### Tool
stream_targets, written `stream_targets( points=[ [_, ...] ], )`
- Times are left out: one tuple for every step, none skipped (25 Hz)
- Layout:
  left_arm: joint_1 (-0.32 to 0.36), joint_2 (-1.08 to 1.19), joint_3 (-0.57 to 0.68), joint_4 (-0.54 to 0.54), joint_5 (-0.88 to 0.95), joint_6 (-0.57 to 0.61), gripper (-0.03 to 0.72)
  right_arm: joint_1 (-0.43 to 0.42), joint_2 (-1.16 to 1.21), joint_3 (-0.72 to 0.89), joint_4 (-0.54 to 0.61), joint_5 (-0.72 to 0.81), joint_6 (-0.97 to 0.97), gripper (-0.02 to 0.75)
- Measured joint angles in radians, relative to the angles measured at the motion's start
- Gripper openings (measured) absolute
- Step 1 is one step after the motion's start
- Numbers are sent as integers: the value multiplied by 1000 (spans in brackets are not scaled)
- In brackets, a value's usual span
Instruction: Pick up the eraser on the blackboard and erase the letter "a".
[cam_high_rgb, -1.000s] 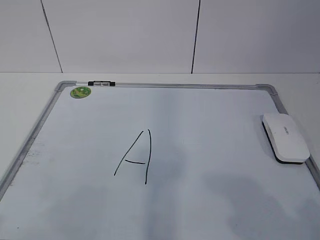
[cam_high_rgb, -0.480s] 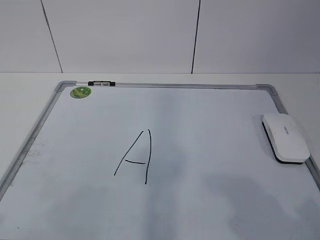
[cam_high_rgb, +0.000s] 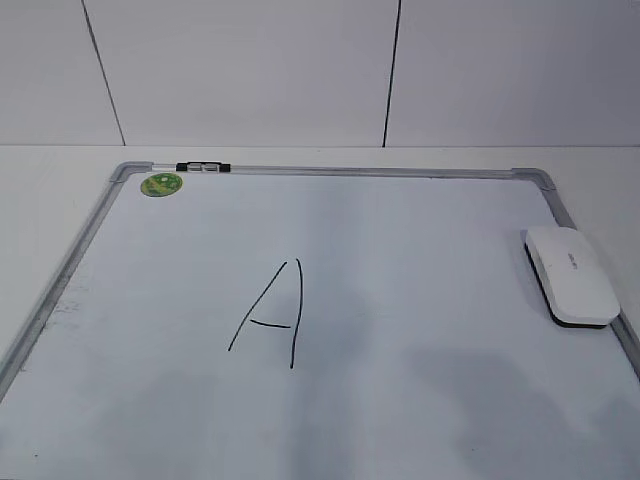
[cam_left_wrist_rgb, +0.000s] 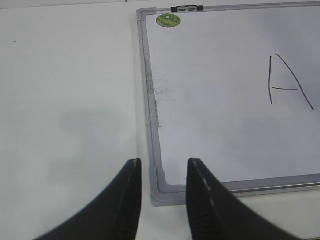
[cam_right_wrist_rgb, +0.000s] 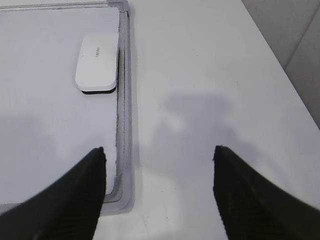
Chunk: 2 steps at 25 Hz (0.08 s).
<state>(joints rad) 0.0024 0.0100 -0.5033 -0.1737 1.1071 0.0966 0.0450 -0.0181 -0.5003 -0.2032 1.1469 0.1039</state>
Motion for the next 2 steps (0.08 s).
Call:
stream_targets(
  points=[
    [0,0,0,0,0,0,235,0,0,0,0,0,0,539],
    [0,0,0,0,0,0,235,0,0,0,0,0,0,539]
  ],
)
